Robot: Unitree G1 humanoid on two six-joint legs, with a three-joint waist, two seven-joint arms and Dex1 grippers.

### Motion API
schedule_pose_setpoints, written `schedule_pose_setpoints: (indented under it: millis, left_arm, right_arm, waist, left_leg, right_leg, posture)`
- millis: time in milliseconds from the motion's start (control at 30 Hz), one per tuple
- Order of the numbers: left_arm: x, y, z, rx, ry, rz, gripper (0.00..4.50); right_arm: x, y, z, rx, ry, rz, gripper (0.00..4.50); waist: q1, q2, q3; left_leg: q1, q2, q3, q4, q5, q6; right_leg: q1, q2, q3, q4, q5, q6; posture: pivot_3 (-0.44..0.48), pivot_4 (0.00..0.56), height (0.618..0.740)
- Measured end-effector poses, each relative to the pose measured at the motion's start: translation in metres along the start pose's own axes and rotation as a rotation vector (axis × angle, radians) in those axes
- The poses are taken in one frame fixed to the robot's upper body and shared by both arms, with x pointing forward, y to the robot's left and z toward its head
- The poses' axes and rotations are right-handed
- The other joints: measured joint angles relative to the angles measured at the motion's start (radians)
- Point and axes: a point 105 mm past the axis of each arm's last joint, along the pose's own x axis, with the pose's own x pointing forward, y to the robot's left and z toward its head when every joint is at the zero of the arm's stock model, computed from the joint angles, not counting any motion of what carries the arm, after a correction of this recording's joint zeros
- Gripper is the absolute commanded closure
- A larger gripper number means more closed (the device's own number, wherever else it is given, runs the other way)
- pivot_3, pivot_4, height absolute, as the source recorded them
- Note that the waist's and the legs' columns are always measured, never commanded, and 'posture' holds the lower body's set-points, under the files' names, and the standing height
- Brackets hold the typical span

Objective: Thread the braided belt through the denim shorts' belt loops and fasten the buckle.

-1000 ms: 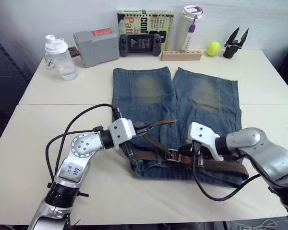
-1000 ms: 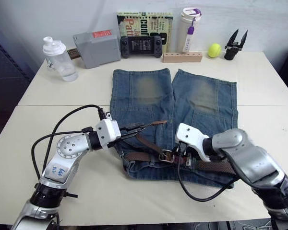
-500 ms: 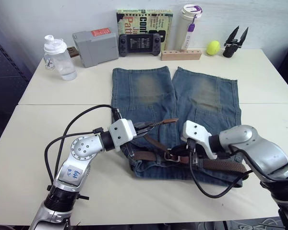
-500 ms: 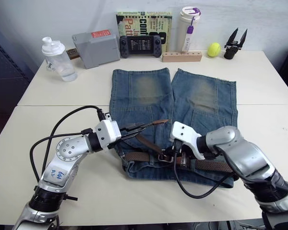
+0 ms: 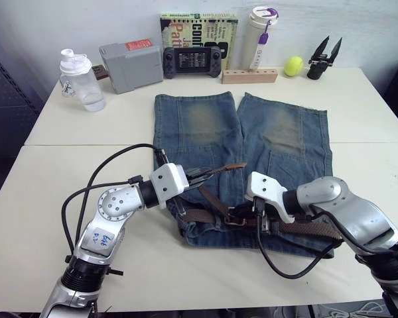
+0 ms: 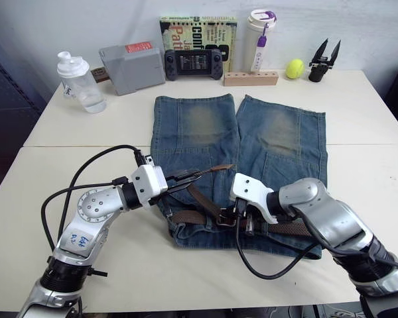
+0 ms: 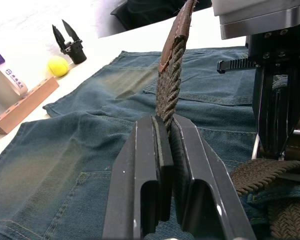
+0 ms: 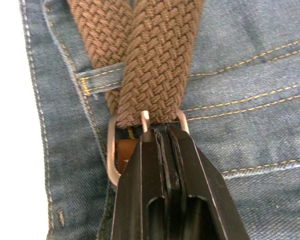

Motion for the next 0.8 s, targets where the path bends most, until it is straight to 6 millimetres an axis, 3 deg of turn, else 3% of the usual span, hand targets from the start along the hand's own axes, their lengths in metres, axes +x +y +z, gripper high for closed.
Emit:
schedule_pose_setpoints:
  millis: [200,800]
  left_arm:
    - [-0.0001,0.0,0.0,0.0,0.0,0.0,4.5]
    - [-0.0002,0.0004,-0.0002,0.001,0.001,0.002,4.5]
  right_arm:
    - [-0.0073,-0.0017,0.0063,0.022,-0.024,0.005,4.46]
    - [-0.0014,0.007,0.0049,0.013,-0.01,0.033,4.46]
  waist:
    - [0.0,0.0,0.0]
    - [0.0,0.0,0.0]
  left_leg:
    - [0.0,0.0,0.0,0.0,0.0,0.0]
    - [0.0,0.0,0.0,0.0,0.0,0.0]
  right_leg:
    - [0.0,0.0,0.0,0.0,0.0,0.0]
    - [0.0,0.0,0.0,0.0,0.0,0.0]
  posture:
    - [0.0,0.15,0.731]
    - [0.0,0.15,0.731]
